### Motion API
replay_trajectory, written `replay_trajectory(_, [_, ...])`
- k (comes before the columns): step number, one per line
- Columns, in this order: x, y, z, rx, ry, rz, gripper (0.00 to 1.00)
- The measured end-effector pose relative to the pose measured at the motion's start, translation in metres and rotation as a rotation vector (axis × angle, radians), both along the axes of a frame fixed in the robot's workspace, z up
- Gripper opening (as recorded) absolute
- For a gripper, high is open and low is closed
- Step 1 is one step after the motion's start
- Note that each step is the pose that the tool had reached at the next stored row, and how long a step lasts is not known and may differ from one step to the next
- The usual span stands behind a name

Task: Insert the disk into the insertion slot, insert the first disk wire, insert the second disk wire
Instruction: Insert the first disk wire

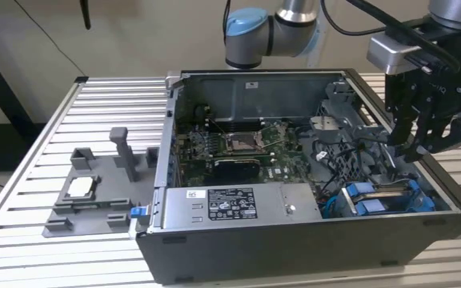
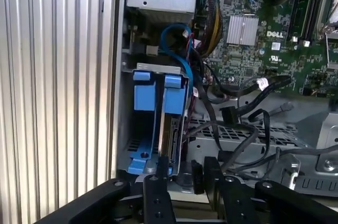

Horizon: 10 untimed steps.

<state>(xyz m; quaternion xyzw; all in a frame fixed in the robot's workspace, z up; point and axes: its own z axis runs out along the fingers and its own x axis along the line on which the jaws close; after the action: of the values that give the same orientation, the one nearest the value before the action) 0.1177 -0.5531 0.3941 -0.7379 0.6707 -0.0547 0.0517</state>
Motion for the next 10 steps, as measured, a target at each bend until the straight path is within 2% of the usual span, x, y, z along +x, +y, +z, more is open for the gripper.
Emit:
replay_trajectory(2, [0.0007,0.0002,-0.0009,-0.0001,-0.0120,0.007,0.41])
replay_trajectory(4, [0.0015,0.0002,-0.0018,0.0000,-0.0183,0.014,0.41])
replay_trajectory(7, [0.0024,0.0003,-0.0024,-0.0001,-0.0201,0.020,0.41])
replay_trajectory(10, [0.0028,0.0034,-0.0027,0.0001,-0.0201,0.020,0.41])
